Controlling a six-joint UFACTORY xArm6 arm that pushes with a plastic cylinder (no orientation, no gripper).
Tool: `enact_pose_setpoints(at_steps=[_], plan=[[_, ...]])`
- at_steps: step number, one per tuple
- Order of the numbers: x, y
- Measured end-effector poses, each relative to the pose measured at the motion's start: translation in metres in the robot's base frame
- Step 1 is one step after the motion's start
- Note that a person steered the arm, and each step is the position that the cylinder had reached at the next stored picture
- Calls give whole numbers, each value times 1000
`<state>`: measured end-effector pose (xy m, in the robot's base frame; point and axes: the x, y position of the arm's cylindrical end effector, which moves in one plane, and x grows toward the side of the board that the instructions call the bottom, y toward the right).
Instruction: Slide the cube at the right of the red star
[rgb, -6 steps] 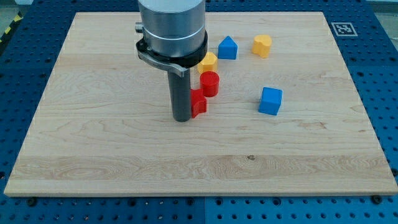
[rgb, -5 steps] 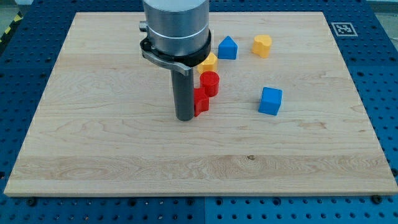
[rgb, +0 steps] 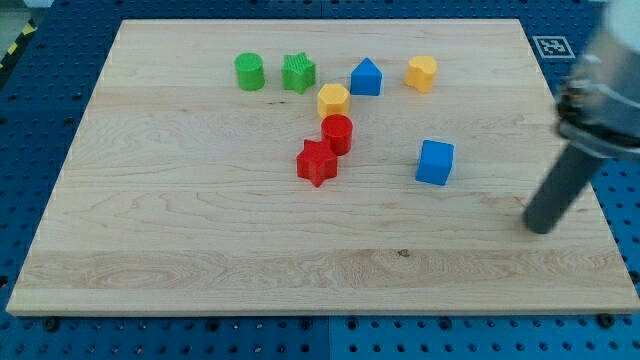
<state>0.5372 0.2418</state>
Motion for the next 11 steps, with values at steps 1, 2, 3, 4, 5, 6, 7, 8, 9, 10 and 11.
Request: enact_pose_setpoints(at_steps=[1,2,3,4,5,6,7,8,9,10,11], plan=[[-42,12],[-86,-11],[-94,-67],[-92,-73],[-90,-92],[-89,-112],[-77,-109],[-54,-116],[-60,-107],[-88,-85],[-94,-89]])
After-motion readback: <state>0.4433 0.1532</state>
